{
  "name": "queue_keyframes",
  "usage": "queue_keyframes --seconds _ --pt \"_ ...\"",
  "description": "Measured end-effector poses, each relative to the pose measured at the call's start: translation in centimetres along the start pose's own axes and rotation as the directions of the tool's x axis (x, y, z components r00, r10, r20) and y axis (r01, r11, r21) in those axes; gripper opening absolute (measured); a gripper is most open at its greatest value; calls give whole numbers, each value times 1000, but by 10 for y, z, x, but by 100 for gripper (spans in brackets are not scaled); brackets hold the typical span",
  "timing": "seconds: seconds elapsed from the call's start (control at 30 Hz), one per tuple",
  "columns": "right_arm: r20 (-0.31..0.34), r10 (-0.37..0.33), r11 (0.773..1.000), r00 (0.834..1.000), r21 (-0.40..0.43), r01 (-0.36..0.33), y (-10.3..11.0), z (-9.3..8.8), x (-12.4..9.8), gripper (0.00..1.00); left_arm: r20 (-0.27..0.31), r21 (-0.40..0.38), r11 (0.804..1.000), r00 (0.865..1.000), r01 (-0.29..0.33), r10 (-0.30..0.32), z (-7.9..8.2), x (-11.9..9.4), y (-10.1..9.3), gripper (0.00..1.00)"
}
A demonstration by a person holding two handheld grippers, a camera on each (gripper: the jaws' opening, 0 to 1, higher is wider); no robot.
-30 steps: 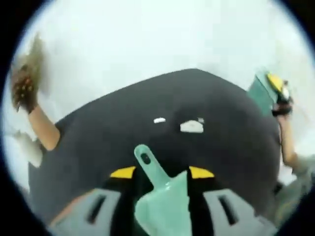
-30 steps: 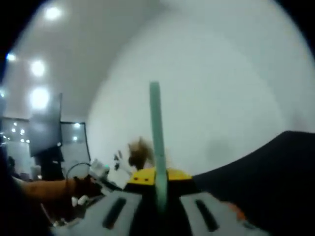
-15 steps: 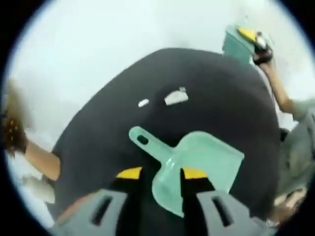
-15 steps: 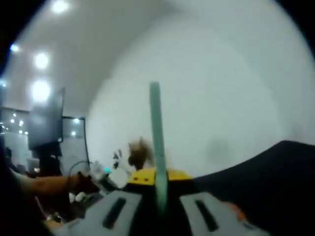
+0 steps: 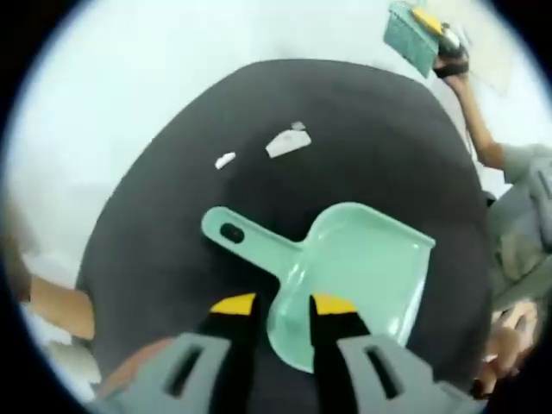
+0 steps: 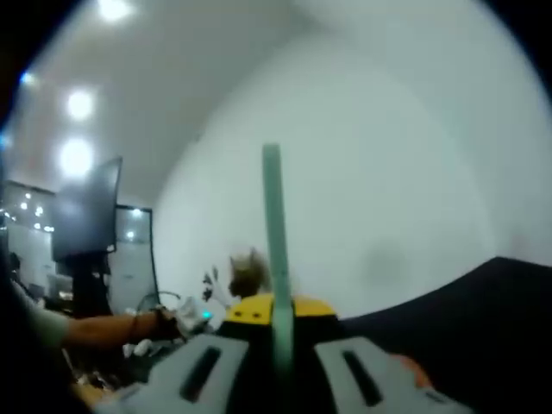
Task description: Pick up the broom and sweep the trash on the tabletop into the dustpan.
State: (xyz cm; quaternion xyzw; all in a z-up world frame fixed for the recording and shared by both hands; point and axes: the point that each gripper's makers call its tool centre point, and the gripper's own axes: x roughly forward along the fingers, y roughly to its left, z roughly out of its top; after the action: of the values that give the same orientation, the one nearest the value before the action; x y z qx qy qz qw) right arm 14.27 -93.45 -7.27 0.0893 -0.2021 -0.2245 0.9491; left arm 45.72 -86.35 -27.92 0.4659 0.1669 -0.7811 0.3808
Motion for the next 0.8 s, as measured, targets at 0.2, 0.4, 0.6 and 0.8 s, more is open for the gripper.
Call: queue_keyframes --seconds 0.2,0.4,0.6,0.8 --pt "-4 1 1000 1000 -4 -1 1 -3 0 5 -6 -15 999 1000 28 -28 -4 8 0 19" --pt "-3 3 1000 1000 5 -3 1 -6 0 5 -13 -38 999 1000 11 -12 -8 7 2 10" --pt "0 3 1000 1000 16 -3 3 -5 -1 5 -5 -115 993 1000 -24 23 -10 2 3 5" --pt "-5 5 1000 1000 21 -5 6 -6 1 5 15 -240 965 993 -108 115 -12 -9 9 4"
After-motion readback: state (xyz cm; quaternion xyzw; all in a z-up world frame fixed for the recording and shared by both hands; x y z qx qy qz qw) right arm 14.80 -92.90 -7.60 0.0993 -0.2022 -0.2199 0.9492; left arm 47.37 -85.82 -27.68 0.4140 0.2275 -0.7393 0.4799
